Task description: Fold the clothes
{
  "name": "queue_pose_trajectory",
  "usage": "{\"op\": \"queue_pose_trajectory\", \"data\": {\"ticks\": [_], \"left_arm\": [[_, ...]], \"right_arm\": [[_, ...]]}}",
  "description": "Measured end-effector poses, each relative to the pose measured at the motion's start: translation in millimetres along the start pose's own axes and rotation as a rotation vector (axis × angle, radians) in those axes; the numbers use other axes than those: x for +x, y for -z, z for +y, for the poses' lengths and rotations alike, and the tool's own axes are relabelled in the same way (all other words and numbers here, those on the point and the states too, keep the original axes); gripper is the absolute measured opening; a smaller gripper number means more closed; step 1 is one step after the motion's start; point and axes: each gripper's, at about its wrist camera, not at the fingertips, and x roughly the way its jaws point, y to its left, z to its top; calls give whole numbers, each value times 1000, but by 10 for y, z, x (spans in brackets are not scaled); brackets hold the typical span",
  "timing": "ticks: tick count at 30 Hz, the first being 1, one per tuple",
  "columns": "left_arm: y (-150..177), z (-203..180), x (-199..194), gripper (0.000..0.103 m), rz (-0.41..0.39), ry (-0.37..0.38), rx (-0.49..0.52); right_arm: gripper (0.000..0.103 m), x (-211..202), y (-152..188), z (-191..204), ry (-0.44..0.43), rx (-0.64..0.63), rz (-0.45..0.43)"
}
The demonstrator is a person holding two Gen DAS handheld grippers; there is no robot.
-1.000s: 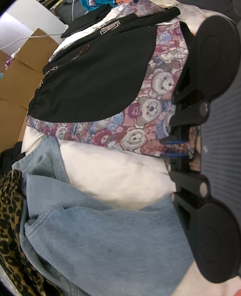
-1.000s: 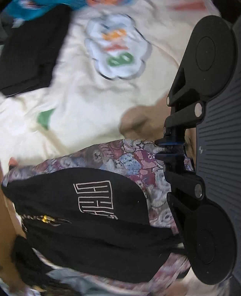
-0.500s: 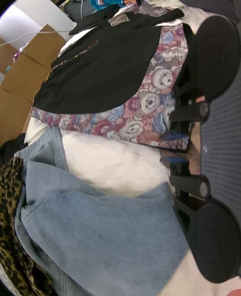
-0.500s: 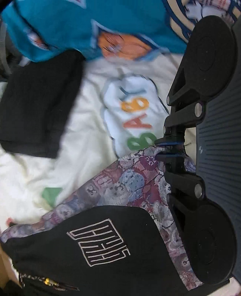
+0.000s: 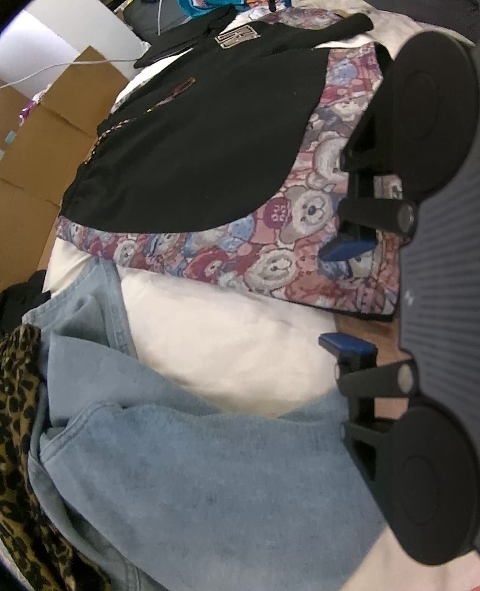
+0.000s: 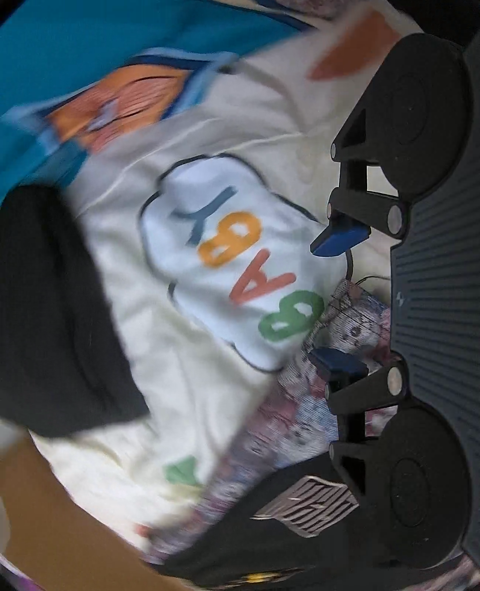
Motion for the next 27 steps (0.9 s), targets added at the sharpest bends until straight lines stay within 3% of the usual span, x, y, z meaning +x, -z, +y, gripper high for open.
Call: {"op": "queue_pose_trajectory", "data": {"ticks": [1, 2, 4, 7, 13, 16, 18, 20, 21, 27], "left_arm": [[1, -11, 11, 46, 1, -1, 1], [3, -22, 20, 46, 3, -6, 3], [13, -32, 25, 46, 6, -16, 9], [30, -23, 4, 46, 6, -28, 10], [56, 49, -106, 46, -5, -34, -11], [54, 80, -87, 50, -6, 3, -36], [42, 67, -30, 51, 5, 5, -24], [41, 42, 25, 51, 7, -8, -1], [40, 37, 46, 49, 6, -7, 4], [60, 26, 111, 35, 5, -25, 19]], "right_arm": [[57, 58, 25, -46, -24, 34, 14], [43, 115, 50, -90, -47, 66, 29], [25, 214, 148, -63, -63, 68, 74], [8, 226, 263, 25, -65, 8, 72], [7, 65, 361, 23, -2, -49, 40], [9, 65, 389, 35, 22, -64, 49], [14, 5, 401, 64, 57, -76, 47], [30, -95, 416, 103, 96, -97, 33], [31, -146, 424, 123, 115, -107, 26], [39, -561, 470, 303, 21, -114, -65]]}}
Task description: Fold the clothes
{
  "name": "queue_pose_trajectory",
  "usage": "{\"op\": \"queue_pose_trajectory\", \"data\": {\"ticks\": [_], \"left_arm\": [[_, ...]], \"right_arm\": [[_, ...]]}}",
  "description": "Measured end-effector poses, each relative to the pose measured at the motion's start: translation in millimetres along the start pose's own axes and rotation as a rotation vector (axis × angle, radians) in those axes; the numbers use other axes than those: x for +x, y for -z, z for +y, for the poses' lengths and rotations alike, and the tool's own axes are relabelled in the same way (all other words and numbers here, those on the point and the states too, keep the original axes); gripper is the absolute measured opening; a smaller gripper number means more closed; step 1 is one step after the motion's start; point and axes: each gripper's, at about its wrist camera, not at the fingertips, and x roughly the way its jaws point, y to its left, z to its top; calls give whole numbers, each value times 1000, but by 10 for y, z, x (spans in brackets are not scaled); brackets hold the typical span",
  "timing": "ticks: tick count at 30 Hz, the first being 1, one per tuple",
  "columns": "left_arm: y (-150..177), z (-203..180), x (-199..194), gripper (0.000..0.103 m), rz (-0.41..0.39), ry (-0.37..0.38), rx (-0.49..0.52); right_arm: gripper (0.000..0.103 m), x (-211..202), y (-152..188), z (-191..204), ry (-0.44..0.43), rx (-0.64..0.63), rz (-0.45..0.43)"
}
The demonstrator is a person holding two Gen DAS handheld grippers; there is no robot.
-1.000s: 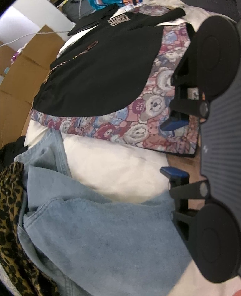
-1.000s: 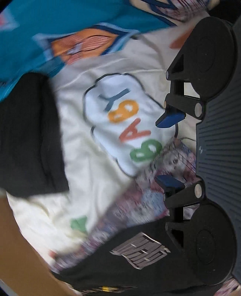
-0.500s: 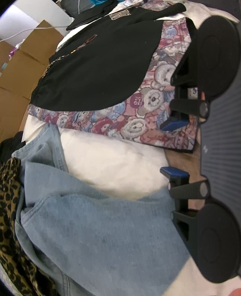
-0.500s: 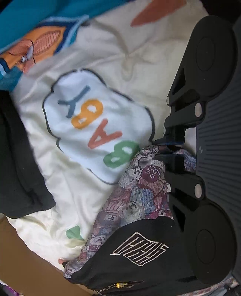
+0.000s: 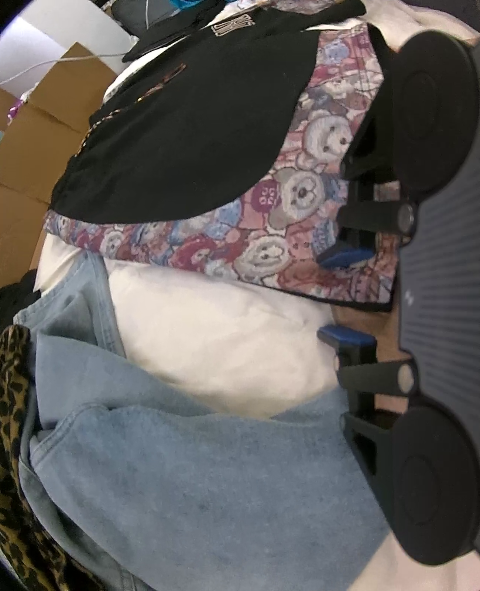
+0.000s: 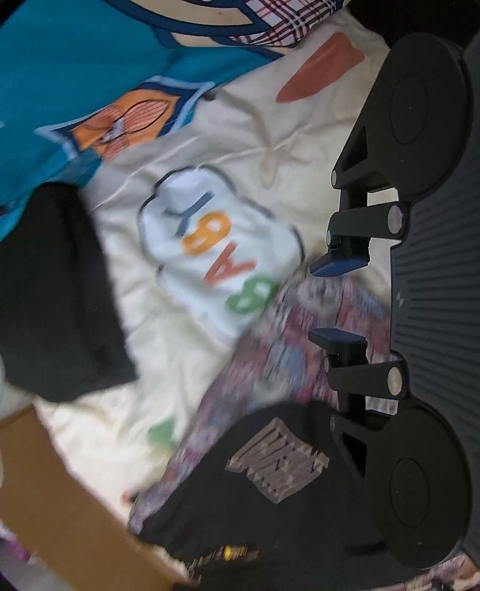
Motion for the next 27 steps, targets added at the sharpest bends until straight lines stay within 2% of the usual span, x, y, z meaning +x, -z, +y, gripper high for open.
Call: {"op": "queue_pose_trajectory", "data": {"ticks": [4, 6, 8, 9, 14, 22, 25, 27], "left_arm": [[23, 36, -29, 26, 6, 34, -16], [60, 42, -34, 18, 14, 66, -20], [90, 39, -51, 14, 7, 65, -16], [102, 42, -62, 7, 2, 68, -19], [94, 44, -172, 5, -29, 78, -22], [76, 158, -296, 5, -38, 67, -29], [79, 175, -280, 8, -23, 65, -41], [87, 194, -276, 16, -13, 60, -55]], "right_arm": [[43, -123, 37, 257, -58, -43, -47], [44, -90, 109, 430, -91, -63, -37], [44, -14, 214, 640, -130, -96, -10], [44, 35, 272, 753, -151, -117, 9], [45, 311, 650, 1332, -250, -215, 115], [45, 543, 1154, 1860, -299, -372, 239], [26, 614, 1399, 1981, -257, -474, 271], [11, 635, 1512, 2009, -236, -507, 297]]}}
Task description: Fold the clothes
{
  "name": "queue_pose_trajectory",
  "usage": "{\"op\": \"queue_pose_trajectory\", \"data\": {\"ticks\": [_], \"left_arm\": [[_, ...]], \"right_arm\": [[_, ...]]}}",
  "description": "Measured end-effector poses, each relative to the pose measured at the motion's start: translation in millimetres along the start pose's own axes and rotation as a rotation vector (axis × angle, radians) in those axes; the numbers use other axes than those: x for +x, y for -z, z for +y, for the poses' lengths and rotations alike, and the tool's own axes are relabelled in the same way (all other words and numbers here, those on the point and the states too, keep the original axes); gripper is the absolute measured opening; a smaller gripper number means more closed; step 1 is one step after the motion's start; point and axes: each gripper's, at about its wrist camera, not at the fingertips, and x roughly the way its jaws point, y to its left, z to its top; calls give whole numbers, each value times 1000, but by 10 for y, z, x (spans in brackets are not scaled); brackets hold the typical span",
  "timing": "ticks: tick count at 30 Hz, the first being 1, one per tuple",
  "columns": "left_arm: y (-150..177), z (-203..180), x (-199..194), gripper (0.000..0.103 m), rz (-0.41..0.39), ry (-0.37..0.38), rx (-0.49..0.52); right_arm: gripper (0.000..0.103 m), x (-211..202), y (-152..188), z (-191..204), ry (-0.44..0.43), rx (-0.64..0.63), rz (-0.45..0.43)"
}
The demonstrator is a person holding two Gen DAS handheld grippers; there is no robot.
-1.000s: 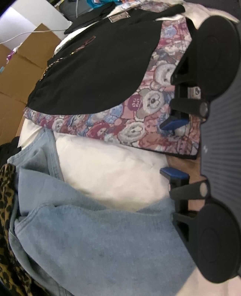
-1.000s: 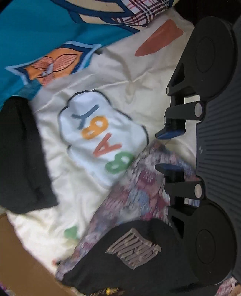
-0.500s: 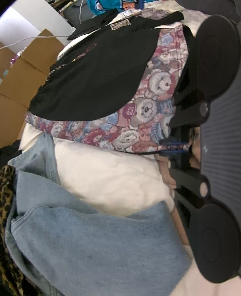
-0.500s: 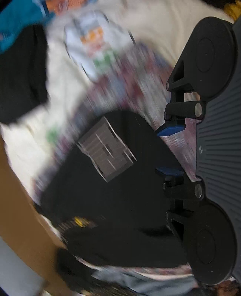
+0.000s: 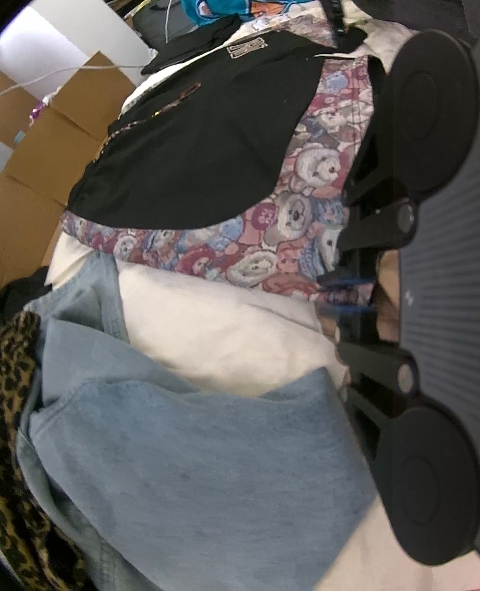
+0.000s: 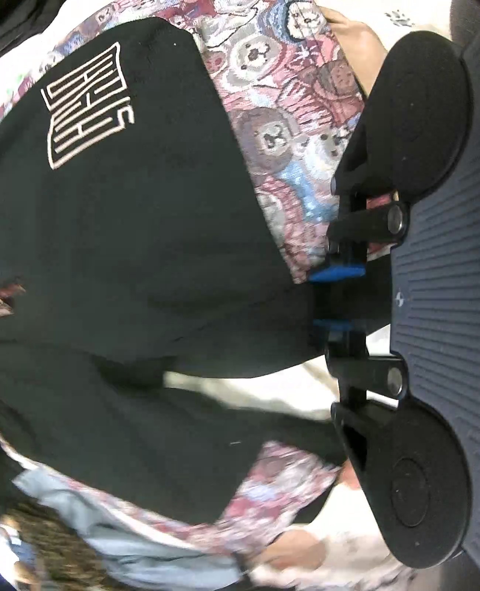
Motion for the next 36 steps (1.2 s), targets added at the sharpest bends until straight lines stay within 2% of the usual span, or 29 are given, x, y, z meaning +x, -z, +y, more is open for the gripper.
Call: {"op": "queue_pose_trajectory", "data": {"ticks": [1, 3, 6, 9, 10, 11, 13, 15, 16, 19, 22, 24, 25, 26, 29, 32, 36], "left_arm": [[3, 13, 0, 17, -1, -5, -9], [3, 34, -9, 28, -7, -3, -16], [-5, 46, -21, 30, -13, 3, -12], [-17, 56, -16, 31, -7, 2, -5], [-17, 64, -19, 31, -7, 0, -4], [-16, 70, -23, 31, -6, -3, -4], [-18, 77, -25, 31, -5, 1, 0], [-11, 85, -19, 34, -2, 10, 4], [-7, 88, -6, 35, 2, 13, 5], [10, 92, 83, 37, 24, 22, 5], [14, 78, 127, 36, 26, 41, 6], [2, 77, 106, 36, 20, 58, 6], [-5, 79, 90, 36, 15, 64, 6], [-11, 84, 71, 36, 12, 62, 9], [-44, 138, 14, 36, -1, 44, 1], [-60, 218, -20, 36, -14, 45, -34], [-51, 256, 5, 39, -11, 91, -73]], "right_arm": [[0, 31, 36, 23, 0, -7, 24], [0, 75, 127, 43, -24, -1, 66], [1, -24, 183, 124, -12, -26, 46], [5, -194, 167, 173, -87, -7, -14], [12, -226, 155, 204, -98, -11, -25], [23, -247, 142, 239, -101, -17, -32], [33, -258, 115, 291, -111, -20, -43], [36, -237, 87, 344, -149, -13, -48], [45, -186, 33, 354, -171, 0, -51], [53, -14, -135, 404, -216, 41, -63], [54, 209, -217, 459, -224, 99, -42], [51, 293, -233, 496, -261, 119, -29], [28, 312, -233, 505, -283, 124, -23], [0, 317, -239, 532, -294, 109, -18], [0, 246, -243, 584, -280, 54, -36], [0, 89, -239, 483, -253, 55, -70], [0, -91, -246, 280, -224, 95, -111]]}}
